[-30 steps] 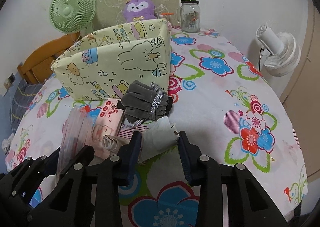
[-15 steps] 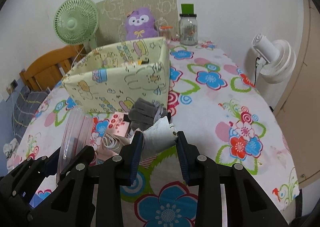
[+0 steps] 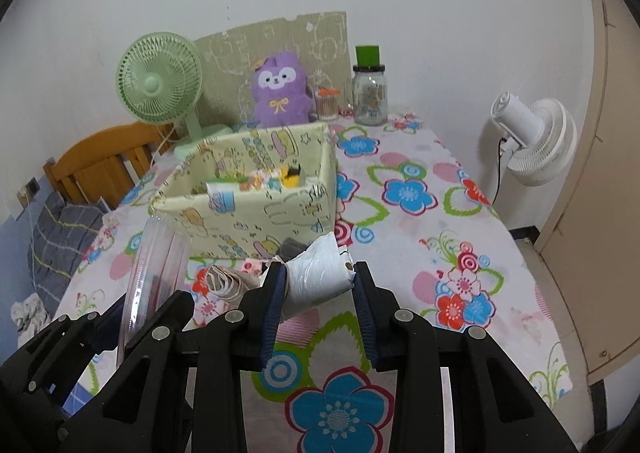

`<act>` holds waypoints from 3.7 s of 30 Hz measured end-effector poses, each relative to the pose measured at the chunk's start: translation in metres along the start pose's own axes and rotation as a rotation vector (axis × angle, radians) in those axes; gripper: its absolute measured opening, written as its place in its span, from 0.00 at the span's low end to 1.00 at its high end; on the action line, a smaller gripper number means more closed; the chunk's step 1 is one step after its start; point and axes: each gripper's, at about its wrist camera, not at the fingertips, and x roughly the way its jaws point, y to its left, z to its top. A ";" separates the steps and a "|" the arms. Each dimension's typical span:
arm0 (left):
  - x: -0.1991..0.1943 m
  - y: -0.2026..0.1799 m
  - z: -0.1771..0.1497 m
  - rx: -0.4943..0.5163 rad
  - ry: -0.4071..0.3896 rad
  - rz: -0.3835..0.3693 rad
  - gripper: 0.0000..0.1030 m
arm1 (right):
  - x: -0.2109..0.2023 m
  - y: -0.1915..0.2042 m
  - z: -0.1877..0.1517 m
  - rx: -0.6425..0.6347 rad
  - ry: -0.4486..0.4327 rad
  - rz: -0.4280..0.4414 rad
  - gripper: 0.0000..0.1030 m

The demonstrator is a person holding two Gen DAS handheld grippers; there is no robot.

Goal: Organize soft objects
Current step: 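Lift clear case with left tool while right tool lifts white cloth toward box, then lower clear case into box with left tool while right tool lowers white cloth in, then open both tools to release the case and cloth inside the box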

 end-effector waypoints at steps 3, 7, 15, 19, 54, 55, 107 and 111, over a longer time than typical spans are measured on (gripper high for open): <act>-0.008 0.000 0.007 0.001 -0.019 0.001 0.21 | -0.010 0.003 0.007 -0.004 -0.019 0.002 0.36; -0.017 0.000 0.015 0.010 -0.039 0.006 0.21 | -0.019 0.005 0.014 -0.001 -0.040 0.010 0.36; -0.028 0.002 0.029 0.014 -0.066 0.025 0.21 | -0.032 0.012 0.027 -0.006 -0.071 0.036 0.36; -0.032 0.003 0.035 0.010 -0.079 0.031 0.21 | -0.036 0.015 0.034 -0.015 -0.085 0.042 0.36; 0.028 0.012 0.096 -0.002 -0.088 0.035 0.21 | 0.022 0.022 0.105 -0.055 -0.107 0.056 0.36; 0.032 0.013 0.098 -0.001 -0.085 0.036 0.21 | 0.026 0.022 0.107 -0.056 -0.105 0.057 0.36; 0.145 0.051 0.106 -0.009 0.089 0.072 0.82 | 0.151 0.038 0.127 -0.139 0.037 0.160 0.80; 0.138 0.050 0.105 -0.003 0.082 0.071 0.84 | 0.142 0.044 0.124 -0.172 0.016 0.150 0.87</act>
